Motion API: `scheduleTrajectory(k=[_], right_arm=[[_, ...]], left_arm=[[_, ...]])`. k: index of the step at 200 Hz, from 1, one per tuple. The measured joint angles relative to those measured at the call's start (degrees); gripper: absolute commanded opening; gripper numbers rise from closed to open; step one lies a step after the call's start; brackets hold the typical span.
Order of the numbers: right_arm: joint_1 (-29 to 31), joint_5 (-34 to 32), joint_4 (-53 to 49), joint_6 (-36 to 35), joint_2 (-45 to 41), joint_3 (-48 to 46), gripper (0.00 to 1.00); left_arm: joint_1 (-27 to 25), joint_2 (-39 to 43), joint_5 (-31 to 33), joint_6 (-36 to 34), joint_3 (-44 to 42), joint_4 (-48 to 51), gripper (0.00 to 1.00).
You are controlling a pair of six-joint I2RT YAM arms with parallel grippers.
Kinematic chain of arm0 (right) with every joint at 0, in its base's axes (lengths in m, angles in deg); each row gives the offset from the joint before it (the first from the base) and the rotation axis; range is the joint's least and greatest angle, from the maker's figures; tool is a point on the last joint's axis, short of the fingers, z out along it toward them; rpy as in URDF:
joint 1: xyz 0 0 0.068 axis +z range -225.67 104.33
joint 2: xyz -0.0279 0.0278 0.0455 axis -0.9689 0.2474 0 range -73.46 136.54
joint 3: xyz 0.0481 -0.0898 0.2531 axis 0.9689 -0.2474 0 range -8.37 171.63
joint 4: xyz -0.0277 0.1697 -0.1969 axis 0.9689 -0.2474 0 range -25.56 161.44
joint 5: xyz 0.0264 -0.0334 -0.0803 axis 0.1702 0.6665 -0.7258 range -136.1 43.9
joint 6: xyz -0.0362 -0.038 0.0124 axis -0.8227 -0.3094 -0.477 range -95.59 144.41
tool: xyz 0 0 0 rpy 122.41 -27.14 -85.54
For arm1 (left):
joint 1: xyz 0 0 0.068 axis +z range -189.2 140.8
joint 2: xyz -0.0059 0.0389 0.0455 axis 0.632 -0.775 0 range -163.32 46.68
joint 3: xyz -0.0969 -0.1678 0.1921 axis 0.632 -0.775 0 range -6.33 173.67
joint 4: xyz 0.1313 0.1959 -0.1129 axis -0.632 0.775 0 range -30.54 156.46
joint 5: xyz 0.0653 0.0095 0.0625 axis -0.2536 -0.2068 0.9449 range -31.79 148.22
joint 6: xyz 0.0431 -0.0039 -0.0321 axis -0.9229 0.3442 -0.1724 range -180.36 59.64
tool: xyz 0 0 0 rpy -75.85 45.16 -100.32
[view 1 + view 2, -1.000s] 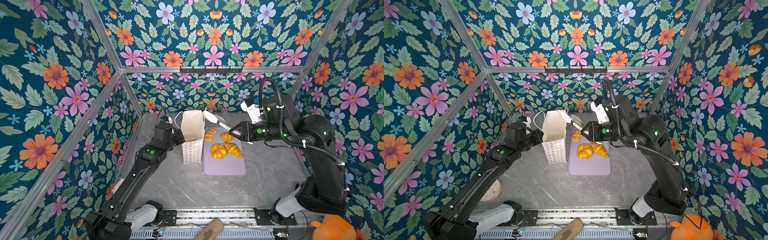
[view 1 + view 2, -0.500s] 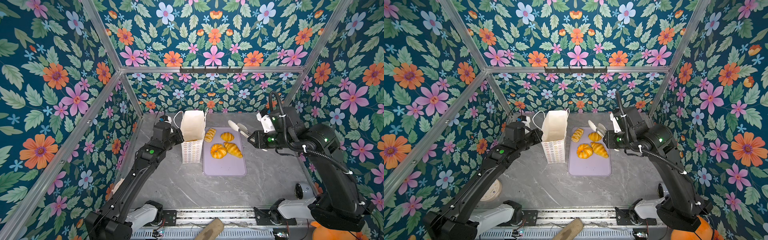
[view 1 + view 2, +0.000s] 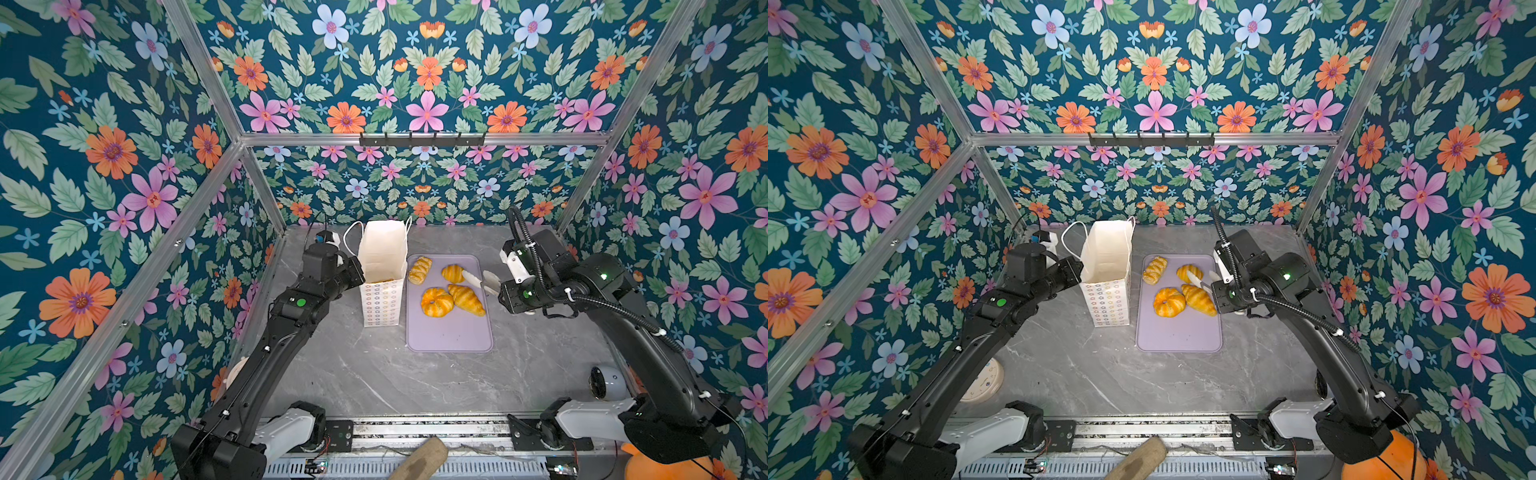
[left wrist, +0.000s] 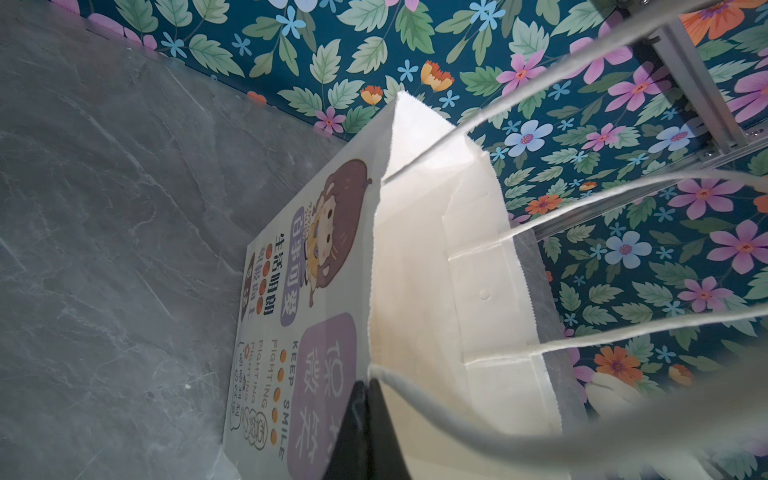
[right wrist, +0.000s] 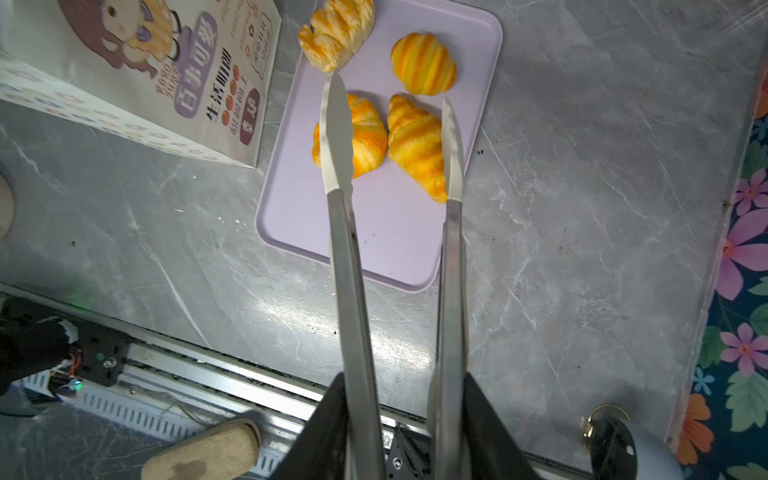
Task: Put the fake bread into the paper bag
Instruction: 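Move the open tongs over the yellow croissant on the tray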
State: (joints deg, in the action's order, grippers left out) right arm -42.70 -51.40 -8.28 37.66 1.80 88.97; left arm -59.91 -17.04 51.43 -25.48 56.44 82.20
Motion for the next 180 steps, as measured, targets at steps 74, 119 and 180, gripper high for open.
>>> scheduleTrajectory(k=[74,119,180], right_arm=[[-0.9,-2.3,2.0,-7.3,3.7,-6.3,0.44],[-2.7,-2.1,3.4,-11.3,7.8,-7.3,0.45],[-2.8,-4.0,6.1,-16.0,13.3,-6.1,0.44]], left_arm=[[0.8,0.0,-1.0,-0.4,-1.2,-0.7,0.00],[1.2,0.0,-2.1,-0.4,-1.8,-1.8,0.00],[1.2,-0.1,-3.2,-0.3,-2.2,-2.7,0.00]])
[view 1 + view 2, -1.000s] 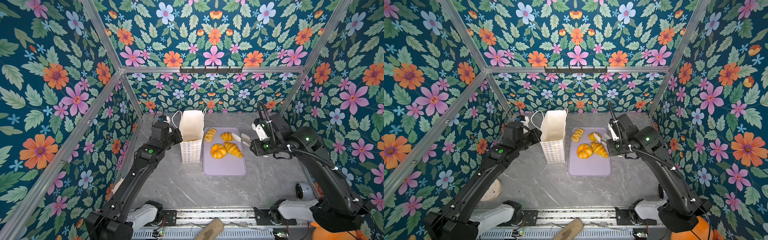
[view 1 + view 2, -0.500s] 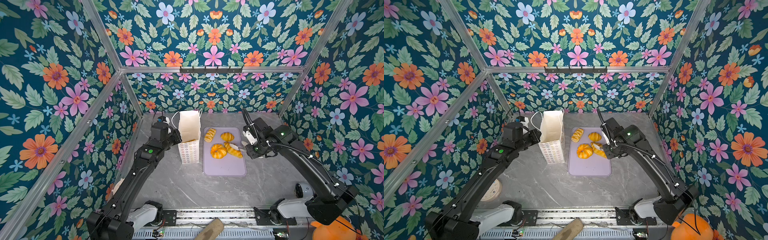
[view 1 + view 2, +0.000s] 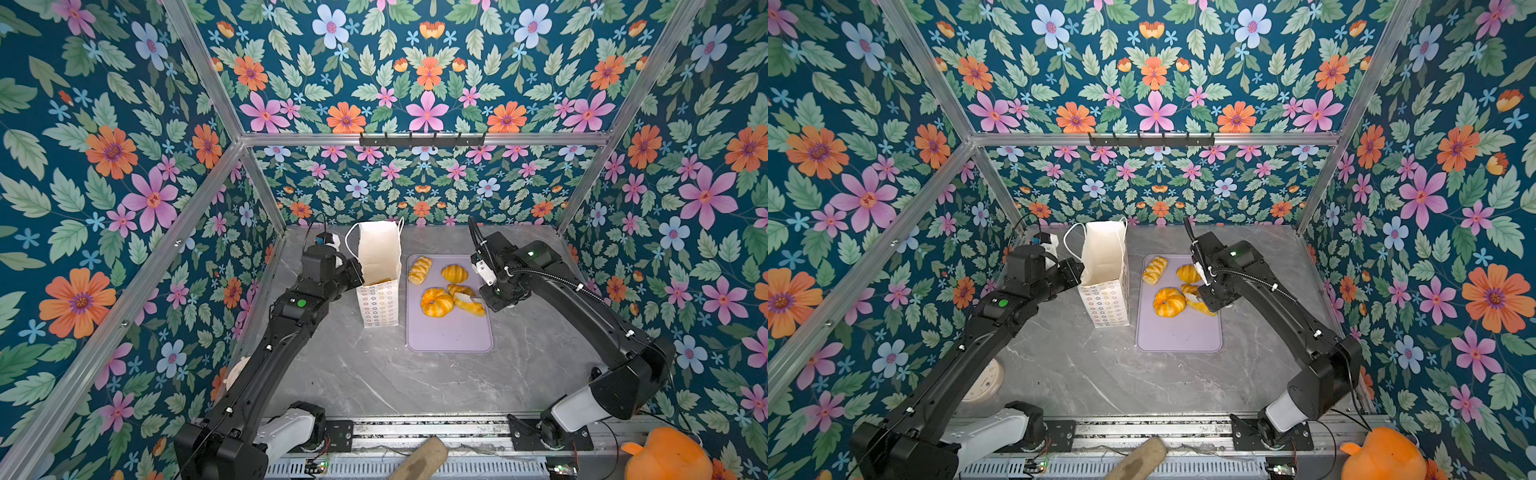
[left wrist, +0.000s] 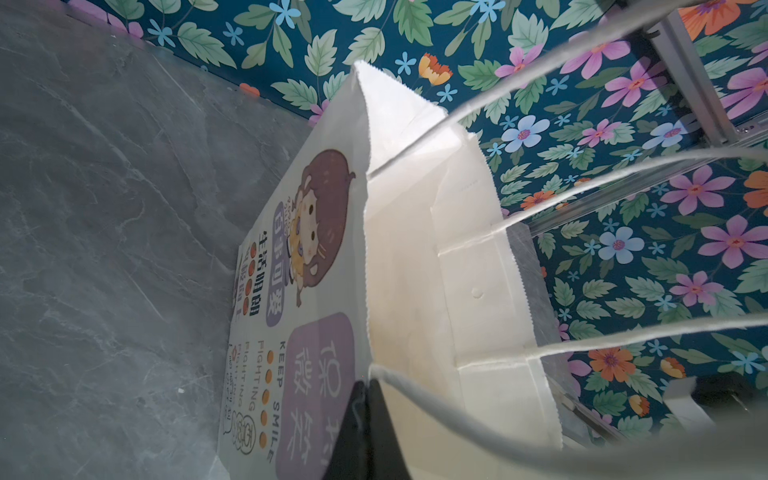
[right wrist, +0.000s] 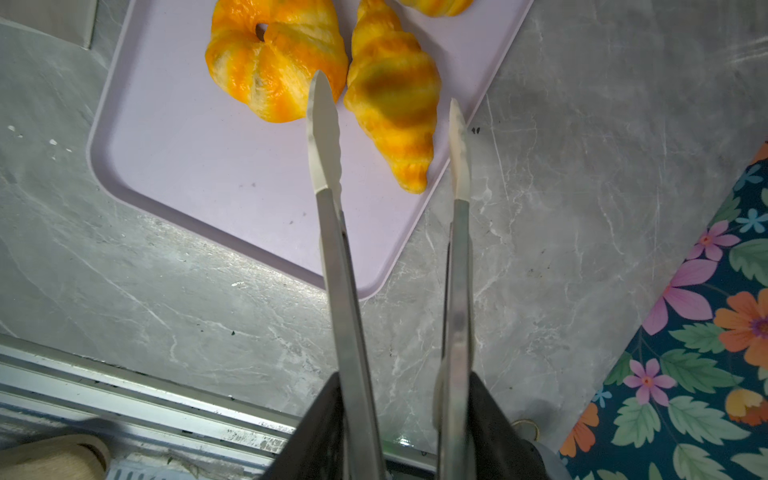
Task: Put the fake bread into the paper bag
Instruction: 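Move the open tongs over the yellow croissant on the tray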
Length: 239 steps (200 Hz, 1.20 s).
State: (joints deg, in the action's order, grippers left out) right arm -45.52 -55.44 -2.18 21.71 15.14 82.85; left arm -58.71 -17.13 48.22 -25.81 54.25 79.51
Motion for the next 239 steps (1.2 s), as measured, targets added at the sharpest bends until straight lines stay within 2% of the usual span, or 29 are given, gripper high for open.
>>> scheduleTrajectory(k=[93,239], right_arm=[[-1.4,-0.7,2.7,-5.0,1.8,-2.8,0.44],[-4.1,1.8,5.7,-5.8,5.4,-3.7,0.46]], left_arm=[[0.0,-0.9,-0.6,0.2,0.1,-1.1,0.00],[0.1,-0.9,-1.0,1.1,0.2,-1.0,0.00]])
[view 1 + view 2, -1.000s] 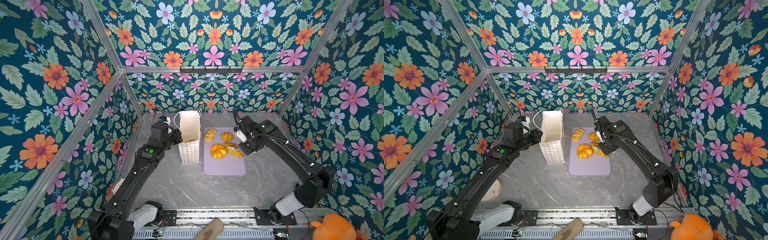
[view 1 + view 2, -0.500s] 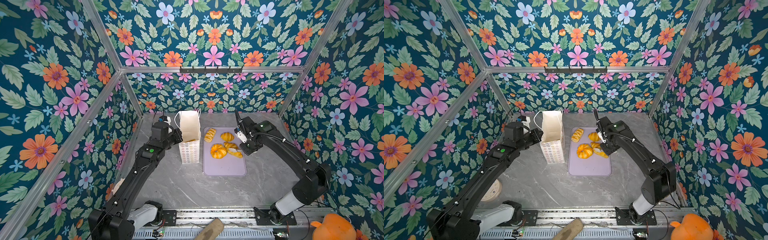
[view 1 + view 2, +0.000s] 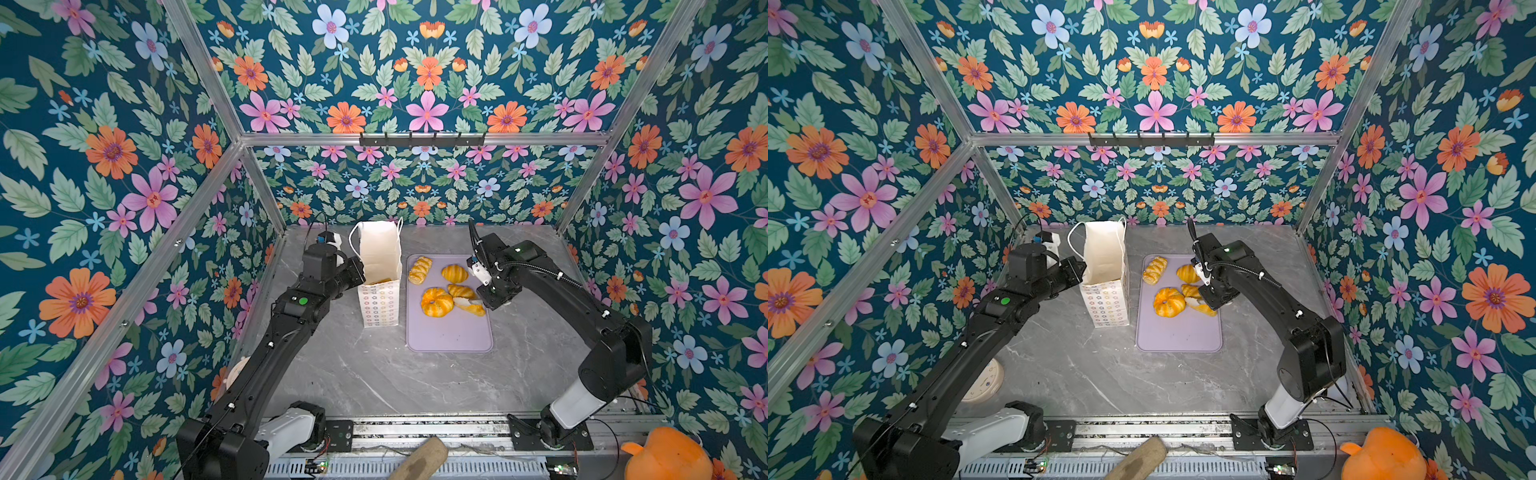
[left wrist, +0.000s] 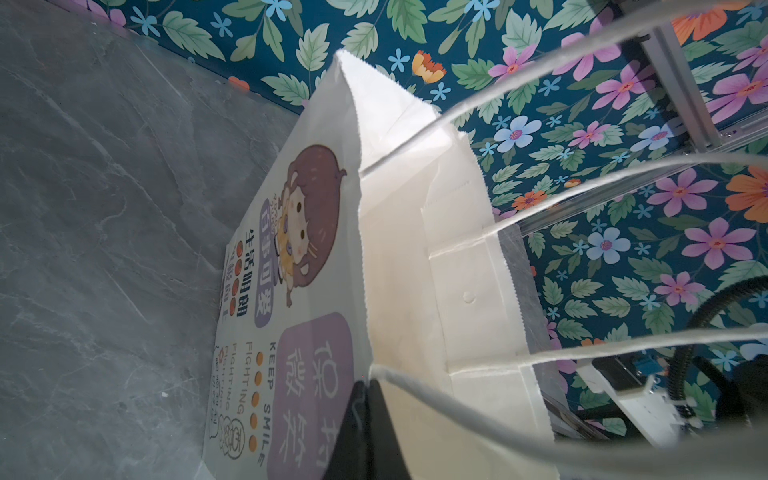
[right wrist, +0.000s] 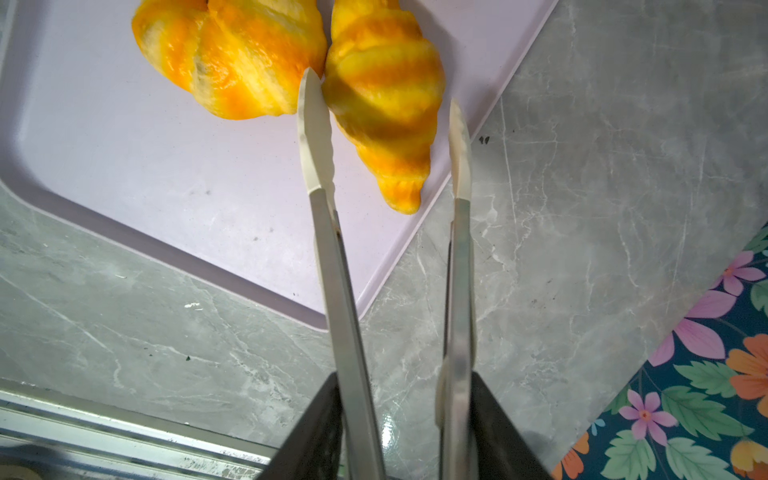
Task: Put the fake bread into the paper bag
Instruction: 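Move the open tongs over the yellow croissant on the tray, then lower the tongs around the yellow croissant and squeeze shut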
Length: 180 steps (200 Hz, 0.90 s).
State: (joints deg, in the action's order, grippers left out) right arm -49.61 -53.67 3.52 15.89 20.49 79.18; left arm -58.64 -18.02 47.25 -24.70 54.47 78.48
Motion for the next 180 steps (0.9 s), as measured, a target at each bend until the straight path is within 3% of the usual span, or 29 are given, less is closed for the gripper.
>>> scheduleTrajectory(k=[180], right_arm=[[0.0,-0.1,0.0,0.0,-1.5,-3.0,0.47]], left_arm=[[0.0,-1.0,-0.9,0.3,0.1,-0.5,0.00]])
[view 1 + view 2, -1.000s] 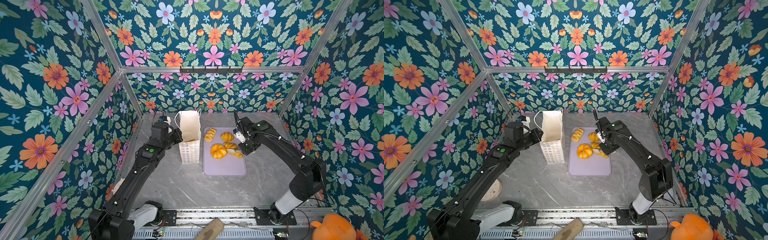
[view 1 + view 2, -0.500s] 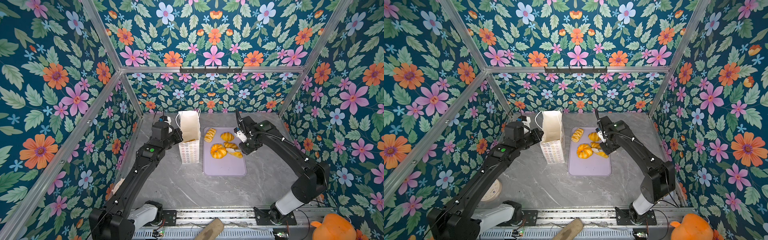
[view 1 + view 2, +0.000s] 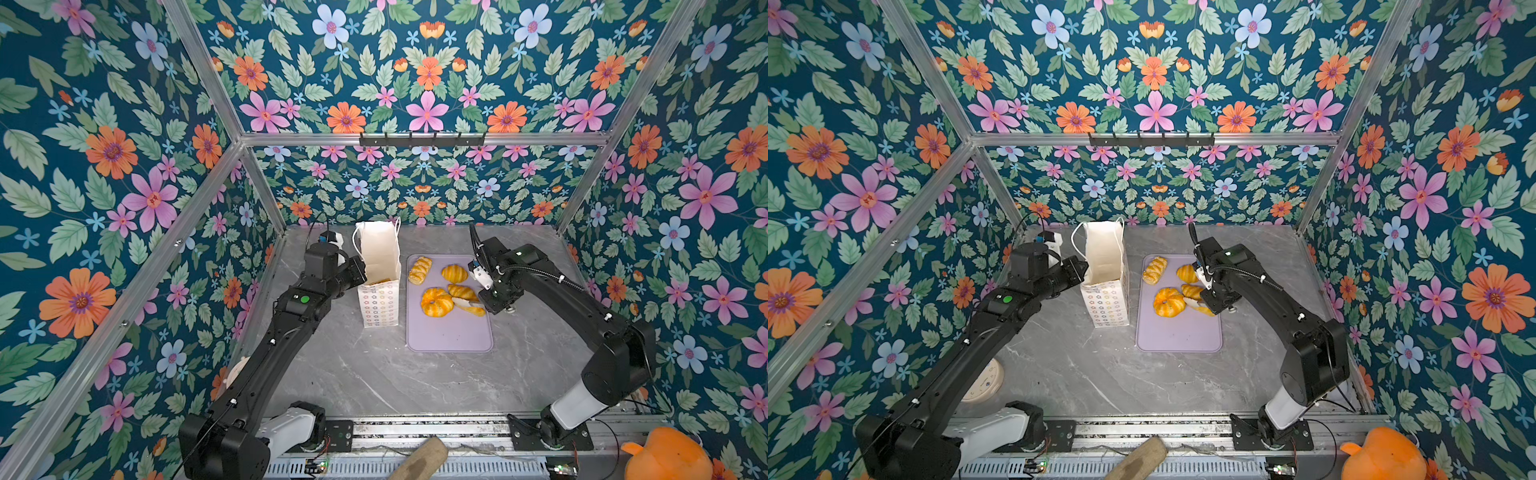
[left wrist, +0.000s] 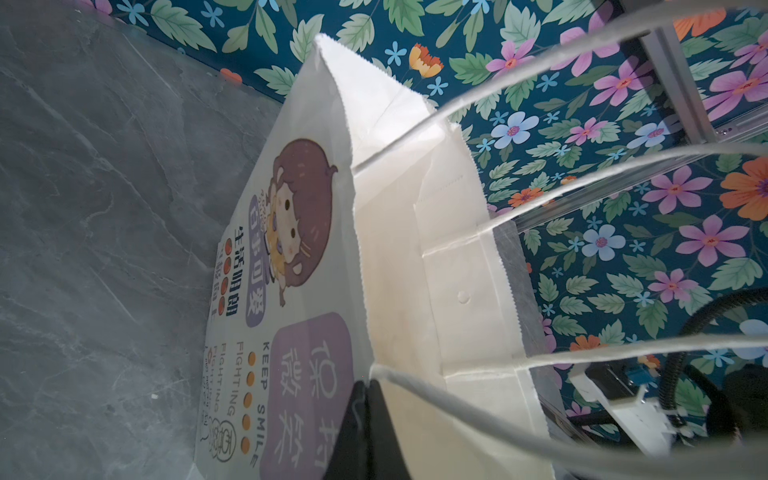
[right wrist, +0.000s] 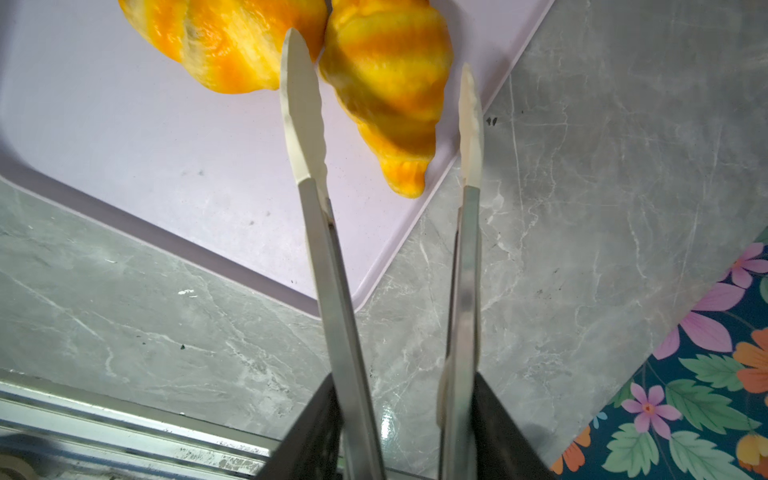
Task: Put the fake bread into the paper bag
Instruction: 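Lower the tongs around the yellow croissant and squeeze shut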
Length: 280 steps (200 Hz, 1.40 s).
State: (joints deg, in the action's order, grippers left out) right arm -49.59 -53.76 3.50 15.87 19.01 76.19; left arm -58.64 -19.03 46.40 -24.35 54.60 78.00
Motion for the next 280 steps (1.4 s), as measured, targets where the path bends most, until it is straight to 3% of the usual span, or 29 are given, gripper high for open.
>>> scheduleTrajectory(k=[100,280], right_arm=[[0.0,0.3,-0.5,0.0,-5.5,-0.6,0.47],[-1.0,1.3,3.2,-0.6,2.0,-0.1,0.46]], left_arm=[[0.0,-1.1,-0.9,0.0,0.8,-0.2,0.00],[0.0,-0.9,-1.1,0.0,0.1,-0.9,0.00]])
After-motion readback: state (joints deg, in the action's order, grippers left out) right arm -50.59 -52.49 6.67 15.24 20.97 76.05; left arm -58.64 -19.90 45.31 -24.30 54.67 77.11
